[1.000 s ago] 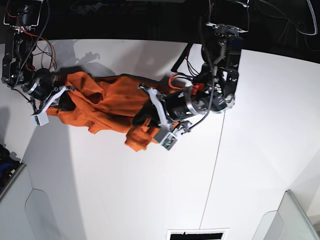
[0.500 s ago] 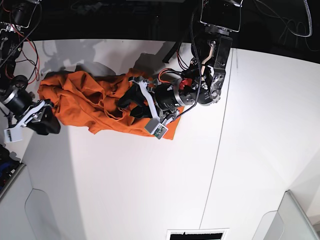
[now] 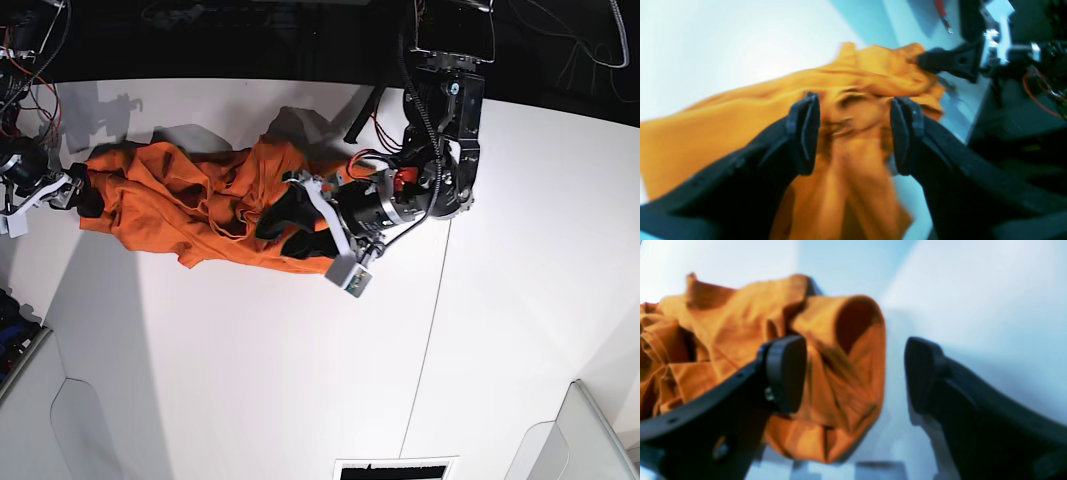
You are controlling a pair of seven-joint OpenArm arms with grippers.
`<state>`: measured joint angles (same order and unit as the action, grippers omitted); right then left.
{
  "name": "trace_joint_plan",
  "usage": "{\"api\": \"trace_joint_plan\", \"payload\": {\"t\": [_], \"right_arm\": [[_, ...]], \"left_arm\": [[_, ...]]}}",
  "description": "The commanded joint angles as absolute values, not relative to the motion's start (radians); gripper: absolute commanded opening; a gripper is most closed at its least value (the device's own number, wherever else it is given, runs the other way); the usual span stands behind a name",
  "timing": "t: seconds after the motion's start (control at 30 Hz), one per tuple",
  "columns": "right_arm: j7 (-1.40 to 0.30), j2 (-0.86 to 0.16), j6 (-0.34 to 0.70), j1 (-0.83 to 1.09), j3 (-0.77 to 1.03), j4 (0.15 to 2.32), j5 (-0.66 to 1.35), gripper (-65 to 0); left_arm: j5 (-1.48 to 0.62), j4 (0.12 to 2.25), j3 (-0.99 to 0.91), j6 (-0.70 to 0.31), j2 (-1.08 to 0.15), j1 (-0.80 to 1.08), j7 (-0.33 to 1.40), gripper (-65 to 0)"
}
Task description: Layout the t-shirt on the table in an organized manner, then fold the t-shirt properly
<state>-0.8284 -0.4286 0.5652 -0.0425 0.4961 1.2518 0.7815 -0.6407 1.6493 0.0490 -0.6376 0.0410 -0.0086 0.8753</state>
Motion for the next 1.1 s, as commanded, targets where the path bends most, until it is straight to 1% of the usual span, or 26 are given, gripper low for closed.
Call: {"api": "trace_joint_plan", "payload": {"t": [0.0, 0.27, 0.3, 0.33, 0.37, 0.4, 0.43, 0.47, 0.5, 0.63, 0.8, 0.97, 1.07], "right_arm": [[-0.827, -0.432, 0.583, -0.055, 0.495, 1.265, 0.802, -20.3], [-0.834, -0.362, 0.581, -0.054, 0.435, 1.265, 0.805, -20.6], [-0.834, -0.363, 0.580, -0.055, 0.426, 1.265, 0.804, -21.2], [-0.835, -0.364, 0.580, -0.055, 0.420, 1.265, 0.804, -23.8], [-0.834, -0.363, 0.580, -0.056, 0.419, 1.265, 0.805, -29.3], [-0.831, -0.363, 0.580, -0.058, 0.419, 1.266, 0.806, -37.3], [-0.828, -0.364, 0.580, -0.058, 0.419, 1.266, 0.805, -47.3], [-0.818, -0.365, 0.580, -0.058, 0.419, 1.267, 0.805, -58.6], [-0.807, -0.366, 0.580, -0.058, 0.420, 1.267, 0.804, -65.0], [-0.789, -0.373, 0.580, -0.070, 0.450, 1.278, 0.800, -65.0], [-0.794, -0.394, 0.580, -0.114, 0.513, 1.302, 0.804, -65.0], [-0.870, -0.395, 0.593, -0.185, 0.515, 1.343, 0.870, -65.0], [-0.920, -0.354, 0.601, -0.192, 0.513, 1.422, 0.916, -65.0]], "left_arm": [[-0.662, 1.668, 0.023, -0.651, 0.022, -0.024, 0.859, -29.2], [-0.678, 1.668, -0.135, -0.655, -0.081, -0.008, 0.858, -29.3], [-0.678, 1.668, -0.139, -0.655, -0.086, -0.001, 0.857, -29.3], [-0.675, 1.668, -0.140, -0.655, -0.089, 0.006, 0.857, -29.3], [-0.667, 1.668, -0.139, -0.655, -0.096, 0.016, 0.857, -29.3], [-0.667, 1.668, -0.137, -0.655, -0.100, 0.027, 0.857, -29.3], [-0.665, 1.668, -0.137, -0.655, -0.100, 0.039, 0.857, -29.3], [-0.658, 1.668, -0.137, -0.655, -0.100, 0.051, 0.856, -29.3], [-0.645, 1.668, -0.137, -0.655, -0.100, 0.062, 0.853, -29.3], [-0.605, 1.668, -0.137, -0.655, -0.100, 0.105, 0.843, -29.3], [-0.604, 1.668, -0.115, -0.655, -0.100, 0.142, 0.842, -29.3], [-0.570, 1.666, -0.013, -0.654, -0.100, 0.150, 0.839, -29.3], [-0.523, 1.660, 0.039, -0.645, -0.100, 0.153, 0.834, -29.3]]}}
